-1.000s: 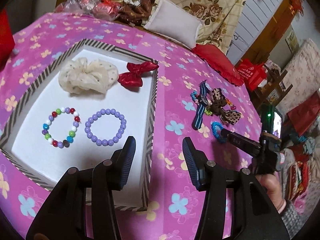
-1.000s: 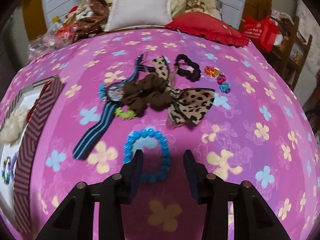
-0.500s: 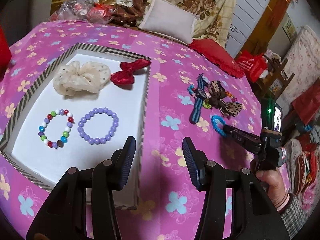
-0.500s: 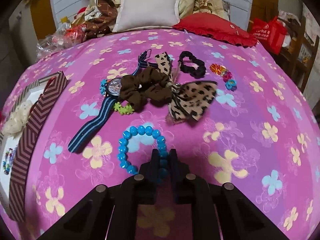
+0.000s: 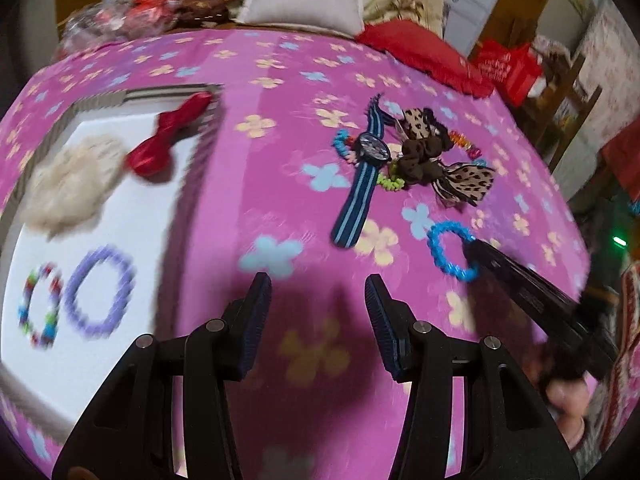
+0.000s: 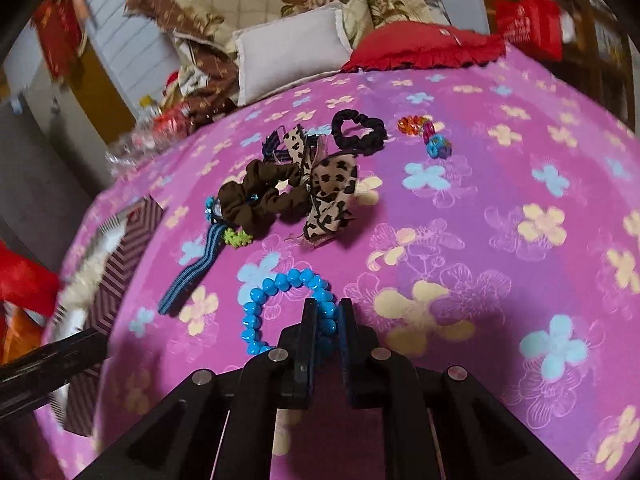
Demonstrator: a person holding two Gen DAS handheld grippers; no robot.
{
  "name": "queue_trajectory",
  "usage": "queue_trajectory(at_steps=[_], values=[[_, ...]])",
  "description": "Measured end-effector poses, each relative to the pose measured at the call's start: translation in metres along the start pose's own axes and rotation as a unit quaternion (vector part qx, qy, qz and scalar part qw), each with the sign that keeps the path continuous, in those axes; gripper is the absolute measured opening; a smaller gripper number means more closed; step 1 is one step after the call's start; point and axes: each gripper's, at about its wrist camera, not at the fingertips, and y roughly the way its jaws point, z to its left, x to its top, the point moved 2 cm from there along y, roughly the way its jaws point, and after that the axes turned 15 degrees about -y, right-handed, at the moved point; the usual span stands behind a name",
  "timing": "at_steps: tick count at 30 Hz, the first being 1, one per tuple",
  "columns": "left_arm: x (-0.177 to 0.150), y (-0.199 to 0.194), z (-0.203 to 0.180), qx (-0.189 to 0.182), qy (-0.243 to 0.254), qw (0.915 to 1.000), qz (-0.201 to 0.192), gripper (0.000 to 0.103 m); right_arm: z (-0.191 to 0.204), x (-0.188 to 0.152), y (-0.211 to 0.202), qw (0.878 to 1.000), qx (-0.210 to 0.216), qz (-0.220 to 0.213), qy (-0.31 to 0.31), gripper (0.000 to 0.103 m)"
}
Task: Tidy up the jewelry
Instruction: 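Grasp the blue bead bracelet with right tool while left grasps navy striped watch, then lift the watch toward the tray with left tool while right carries blue bracelet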
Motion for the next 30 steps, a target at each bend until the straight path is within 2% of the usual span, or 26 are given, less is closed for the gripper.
queue_trajectory(at_steps=[6,7,10,11,12,13,14,17,22,25,30], values=[[0.020,0.054,-0.029,0.034,0.040,0.9983,0.025,0.048,0.002,0.000,0.002,0.999,0.034,0.003,0.001,0.009],[0.022,0.058,-0.035,0.044,0.055,0.9975,0.007,0.048,0.001,0.000,0.002,0.999,0.037,0.003,0.002,0.009],[0.022,0.067,-0.047,0.060,0.084,0.9947,0.006,0.047,-0.002,0.000,0.002,0.999,0.048,0.004,0.009,0.009],[0.022,0.068,-0.050,0.058,0.087,0.9945,0.005,0.043,-0.003,0.000,0.002,0.999,0.050,0.005,0.011,0.009],[0.023,0.068,-0.053,0.056,0.087,0.9946,0.005,0.022,-0.003,0.000,0.003,0.999,0.052,0.005,0.012,0.009],[0.023,0.069,-0.055,0.057,0.085,0.9947,0.011,0.017,-0.004,0.000,0.003,0.999,0.052,0.006,0.012,0.009],[0.024,0.069,-0.057,0.061,0.081,0.9947,0.014,0.017,-0.004,0.000,0.003,0.999,0.052,0.006,0.012,0.009],[0.020,0.060,-0.058,0.057,0.072,0.9957,0.011,0.017,-0.004,0.000,0.003,0.999,0.052,0.006,0.013,0.009],[0.001,0.016,-0.049,0.018,0.048,0.9986,0.009,0.017,-0.007,-0.001,0.002,0.998,0.054,0.007,0.016,0.009],[-0.023,-0.008,-0.038,0.018,0.048,0.9986,0.009,0.017,-0.007,-0.001,0.002,0.998,0.054,0.007,0.015,0.009],[-0.060,-0.016,-0.017,0.034,0.049,0.9977,0.031,0.017,-0.006,-0.002,0.002,0.999,0.052,0.007,0.011,0.009]])
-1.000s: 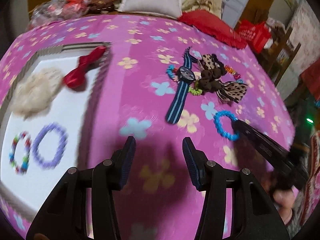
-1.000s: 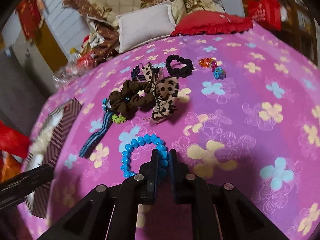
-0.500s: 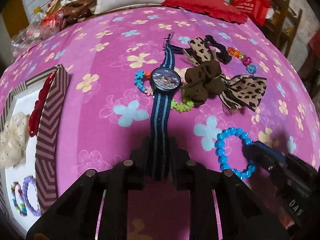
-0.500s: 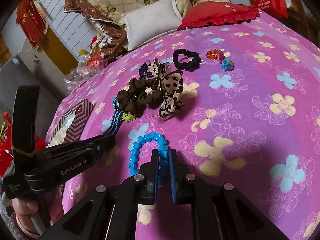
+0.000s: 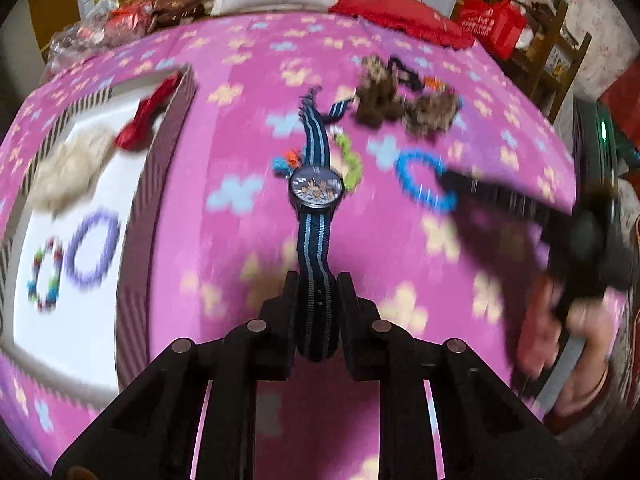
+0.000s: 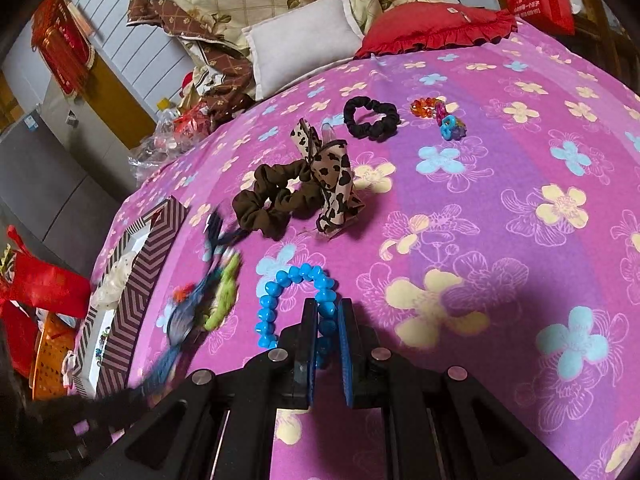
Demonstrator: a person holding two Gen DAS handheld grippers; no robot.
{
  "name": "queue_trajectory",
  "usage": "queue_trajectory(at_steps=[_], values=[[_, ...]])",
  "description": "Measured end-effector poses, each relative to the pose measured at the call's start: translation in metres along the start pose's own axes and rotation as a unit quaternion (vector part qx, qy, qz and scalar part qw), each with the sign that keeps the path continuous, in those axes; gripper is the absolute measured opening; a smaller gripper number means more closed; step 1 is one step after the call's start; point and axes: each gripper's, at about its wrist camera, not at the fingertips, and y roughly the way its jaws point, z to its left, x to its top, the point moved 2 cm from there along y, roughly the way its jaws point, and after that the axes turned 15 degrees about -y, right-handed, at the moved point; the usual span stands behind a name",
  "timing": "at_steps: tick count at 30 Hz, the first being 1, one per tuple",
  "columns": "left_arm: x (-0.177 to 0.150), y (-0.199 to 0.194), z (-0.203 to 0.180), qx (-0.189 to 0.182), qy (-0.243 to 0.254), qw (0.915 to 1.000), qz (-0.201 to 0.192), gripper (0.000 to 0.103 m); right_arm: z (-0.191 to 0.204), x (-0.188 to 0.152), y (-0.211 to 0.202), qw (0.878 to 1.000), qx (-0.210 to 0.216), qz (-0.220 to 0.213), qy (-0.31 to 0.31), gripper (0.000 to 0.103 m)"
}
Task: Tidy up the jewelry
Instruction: 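Lift the watch toward the tray with left tool while right carries blue bracelet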
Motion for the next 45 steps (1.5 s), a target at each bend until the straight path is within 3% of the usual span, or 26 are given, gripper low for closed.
queue_trajectory(at_steps=[4,8,12,16,21,27,33,35,39,42,45], values=[[-0.028,-0.001,0.011,0.004,0.004,0.9997,0.025,0.017,0.001,-0.001,0.000,1.000,-0.002,0.000,-0.003,0.009],[-0.032,-0.015,0.016,-0.010,0.000,0.9997,0.021,0.019,0.001,-0.001,0.000,1.000,-0.002,0.000,-0.003,0.009],[-0.017,-0.026,0.011,-0.023,-0.006,0.9997,-0.011,0.044,0.001,-0.001,0.000,1.000,-0.003,0.000,-0.003,0.009],[0.005,-0.019,-0.003,-0.020,0.001,0.9990,-0.039,0.049,0.002,-0.001,0.000,1.000,-0.003,0.000,-0.003,0.009],[0.022,0.013,-0.015,0.011,0.031,0.9986,-0.041,0.049,0.003,-0.001,0.000,1.000,-0.003,0.000,-0.003,0.009],[0.026,0.041,-0.007,0.006,0.022,0.9996,-0.016,0.051,0.004,-0.001,0.001,1.000,-0.003,0.001,-0.005,0.009],[0.021,0.037,-0.010,0.018,0.036,0.9978,-0.052,0.053,0.008,-0.001,0.003,1.000,-0.011,0.000,-0.017,0.009],[0.020,0.035,-0.009,0.015,0.034,0.9978,-0.054,0.042,0.008,-0.001,0.002,1.000,-0.014,0.000,-0.021,0.009],[0.020,0.032,-0.002,-0.005,0.018,0.9986,-0.050,0.042,0.009,0.000,0.002,0.999,-0.019,-0.001,-0.027,0.009],[0.023,0.021,0.008,-0.040,-0.006,0.9981,-0.046,0.042,0.016,0.000,0.001,0.998,-0.046,0.001,-0.044,0.009],[0.028,-0.008,0.022,-0.067,-0.021,0.9949,-0.072,0.042,0.020,0.001,0.002,0.996,-0.069,0.007,-0.057,0.009]])
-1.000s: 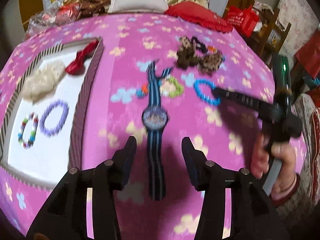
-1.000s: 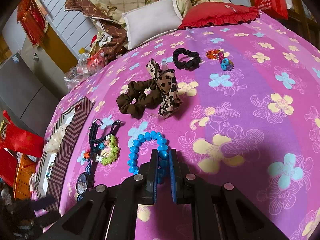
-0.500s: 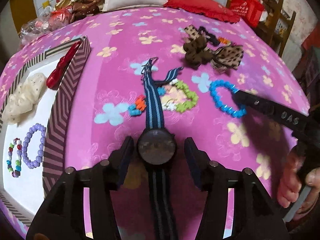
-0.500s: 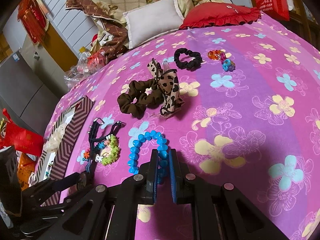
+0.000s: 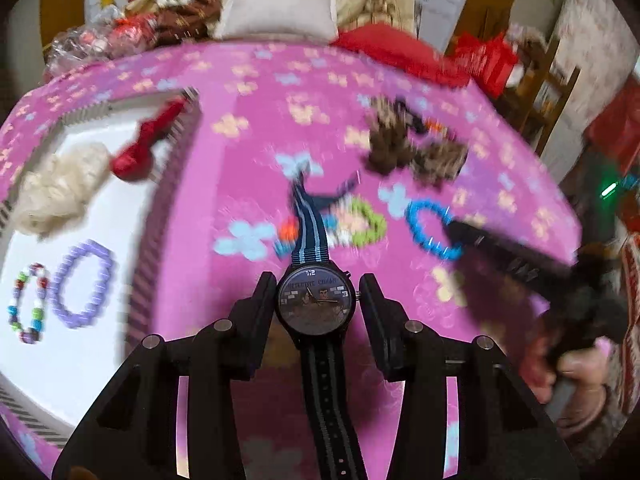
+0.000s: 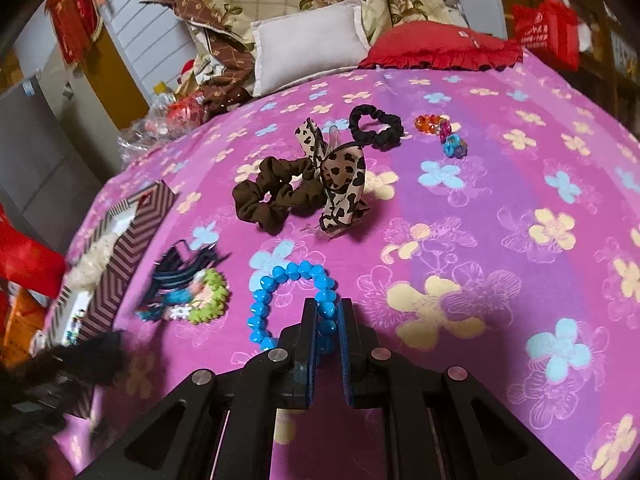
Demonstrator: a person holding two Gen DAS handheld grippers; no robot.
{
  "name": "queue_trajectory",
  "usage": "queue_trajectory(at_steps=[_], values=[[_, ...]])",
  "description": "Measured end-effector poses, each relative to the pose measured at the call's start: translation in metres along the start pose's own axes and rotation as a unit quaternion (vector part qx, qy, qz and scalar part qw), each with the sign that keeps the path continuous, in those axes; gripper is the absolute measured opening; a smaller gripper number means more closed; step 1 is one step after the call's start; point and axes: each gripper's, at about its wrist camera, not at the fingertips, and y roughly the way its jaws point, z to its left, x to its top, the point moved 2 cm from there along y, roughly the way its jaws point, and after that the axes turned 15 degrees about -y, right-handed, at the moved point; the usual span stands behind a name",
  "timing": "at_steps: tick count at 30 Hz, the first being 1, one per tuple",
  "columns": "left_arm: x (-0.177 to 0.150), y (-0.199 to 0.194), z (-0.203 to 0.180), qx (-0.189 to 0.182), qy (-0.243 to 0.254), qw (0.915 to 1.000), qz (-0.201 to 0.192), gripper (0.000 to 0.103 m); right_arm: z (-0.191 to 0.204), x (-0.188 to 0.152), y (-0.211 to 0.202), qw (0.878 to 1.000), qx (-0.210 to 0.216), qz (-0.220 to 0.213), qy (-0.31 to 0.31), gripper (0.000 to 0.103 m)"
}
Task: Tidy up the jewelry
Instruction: 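Lift the watch toward the tray with left tool while right carries blue bracelet, then lower the navy watch into the tray and open left tool while right releases blue bracelet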
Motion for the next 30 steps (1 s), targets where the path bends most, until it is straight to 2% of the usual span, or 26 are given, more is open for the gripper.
queue_trajectory(at_steps=[2,5,9,14,21,26,30], values=[[0.008,-0.024,0.009,-0.014,-0.008,0.9996,-0.025,0.042,0.004,0.002,-0.001,0.999,-0.029,0.010,-0.013,0.009],[0.022,-0.058,0.031,-0.027,-0.022,0.9975,-0.062,0.042,0.007,0.008,-0.008,0.999,-0.034,0.021,-0.003,0.009],[0.043,-0.101,0.075,-0.018,-0.057,0.9904,-0.125,0.042,0.022,0.032,-0.035,0.999,-0.042,0.007,-0.007,0.009],[0.067,-0.125,0.126,-0.002,-0.105,0.9824,-0.154,0.042,0.066,0.065,-0.066,0.997,-0.048,-0.017,-0.054,0.009],[0.092,-0.127,0.186,0.043,-0.149,0.9732,-0.170,0.042,0.150,0.091,-0.082,0.992,-0.010,-0.031,-0.119,0.009],[0.098,-0.121,0.220,0.028,-0.184,0.9703,-0.155,0.042,0.213,0.108,-0.070,0.985,0.019,-0.015,-0.170,0.009],[0.107,-0.105,0.233,0.026,-0.194,0.9703,-0.143,0.042,0.254,0.125,-0.047,0.979,0.023,0.005,-0.205,0.009]])
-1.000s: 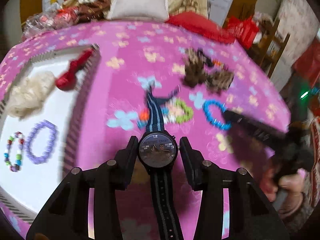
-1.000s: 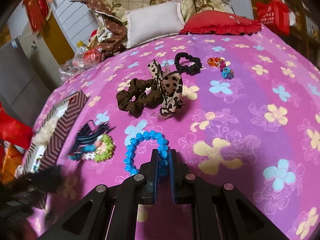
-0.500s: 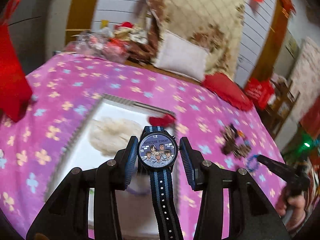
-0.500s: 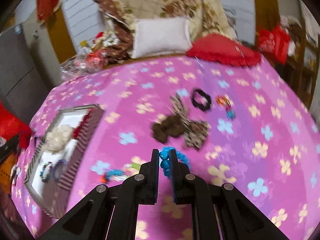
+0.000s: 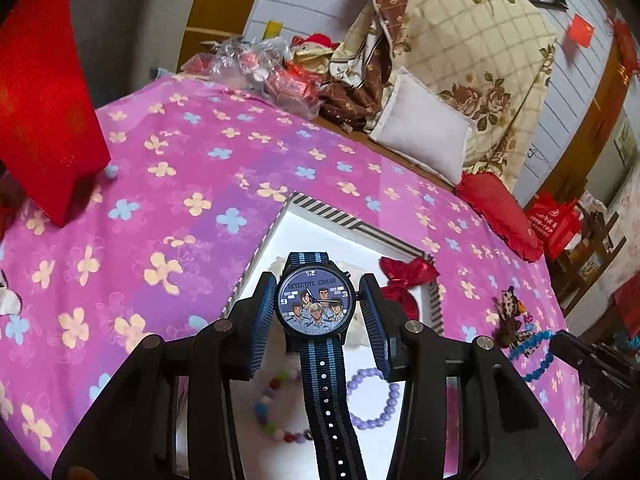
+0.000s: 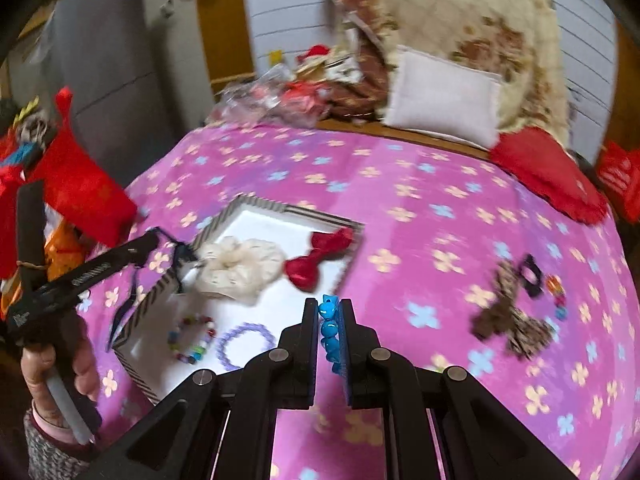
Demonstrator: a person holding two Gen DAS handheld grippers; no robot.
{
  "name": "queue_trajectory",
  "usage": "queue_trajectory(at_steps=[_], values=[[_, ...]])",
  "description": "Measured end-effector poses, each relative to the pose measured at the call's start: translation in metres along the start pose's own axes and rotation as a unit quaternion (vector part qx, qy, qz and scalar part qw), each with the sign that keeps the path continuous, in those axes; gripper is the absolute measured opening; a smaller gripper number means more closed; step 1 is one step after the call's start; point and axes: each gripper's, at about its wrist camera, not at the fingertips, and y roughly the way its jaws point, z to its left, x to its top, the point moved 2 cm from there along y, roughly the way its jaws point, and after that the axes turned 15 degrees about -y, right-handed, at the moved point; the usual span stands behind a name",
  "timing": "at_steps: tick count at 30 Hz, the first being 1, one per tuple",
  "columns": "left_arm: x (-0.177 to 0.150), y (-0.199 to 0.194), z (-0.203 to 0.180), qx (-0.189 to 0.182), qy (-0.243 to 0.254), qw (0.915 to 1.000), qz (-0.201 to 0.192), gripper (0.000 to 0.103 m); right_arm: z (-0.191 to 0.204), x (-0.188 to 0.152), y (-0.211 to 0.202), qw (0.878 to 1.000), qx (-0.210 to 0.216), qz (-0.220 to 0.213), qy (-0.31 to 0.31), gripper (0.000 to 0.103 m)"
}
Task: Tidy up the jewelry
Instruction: 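Lower the navy watch into the tray and open left tool while right releases blue bracelet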
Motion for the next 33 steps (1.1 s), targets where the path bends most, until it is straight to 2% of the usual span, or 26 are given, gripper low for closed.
queue_trajectory(at_steps=[6,14,22,26,30,32,33], values=[[-0.004,0.030,0.006,0.016,0.009,0.9998,0.009,0.042,0.025,0.046,0.055,0.998,-0.009,0.043,-0.035,0.009],[-0.004,0.064,0.030,0.041,-0.008,0.9986,0.033,0.042,0.043,0.096,0.126,0.994,-0.041,0.078,-0.065,0.009],[0.001,0.064,0.038,0.026,-0.021,0.9987,0.039,0.042,0.045,0.108,0.189,0.989,-0.059,0.115,-0.070,0.009],[0.002,0.063,0.039,0.024,-0.029,0.9985,0.039,0.042,0.040,0.106,0.207,0.987,-0.060,0.131,-0.067,0.009],[0.003,0.064,0.042,0.031,-0.037,0.9980,0.040,0.053,0.031,0.101,0.218,0.987,-0.053,0.143,-0.045,0.009],[0.004,0.063,0.042,0.024,-0.041,0.9980,0.042,0.053,0.030,0.099,0.219,0.986,-0.059,0.145,-0.050,0.009],[0.004,0.061,0.042,0.021,-0.041,0.9981,0.040,0.054,0.028,0.098,0.219,0.986,-0.063,0.145,-0.053,0.013]])
